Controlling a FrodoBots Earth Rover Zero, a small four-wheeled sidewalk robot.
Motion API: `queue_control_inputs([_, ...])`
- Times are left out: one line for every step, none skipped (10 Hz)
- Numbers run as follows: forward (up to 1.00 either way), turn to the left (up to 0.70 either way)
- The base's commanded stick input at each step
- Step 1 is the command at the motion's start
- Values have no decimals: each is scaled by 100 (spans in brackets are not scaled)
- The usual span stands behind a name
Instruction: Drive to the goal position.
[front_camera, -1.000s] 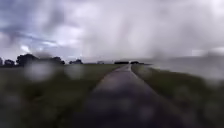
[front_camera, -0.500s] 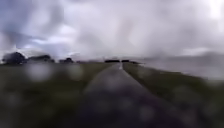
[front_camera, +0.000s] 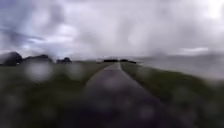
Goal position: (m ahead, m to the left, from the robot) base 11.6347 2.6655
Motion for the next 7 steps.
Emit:
queue_control_inputs([70,0])
queue_control_inputs([70,0])
queue_control_inputs([70,0])
queue_control_inputs([70,0])
queue_control_inputs([70,0])
queue_control_inputs([70,0])
queue_control_inputs([70,0])
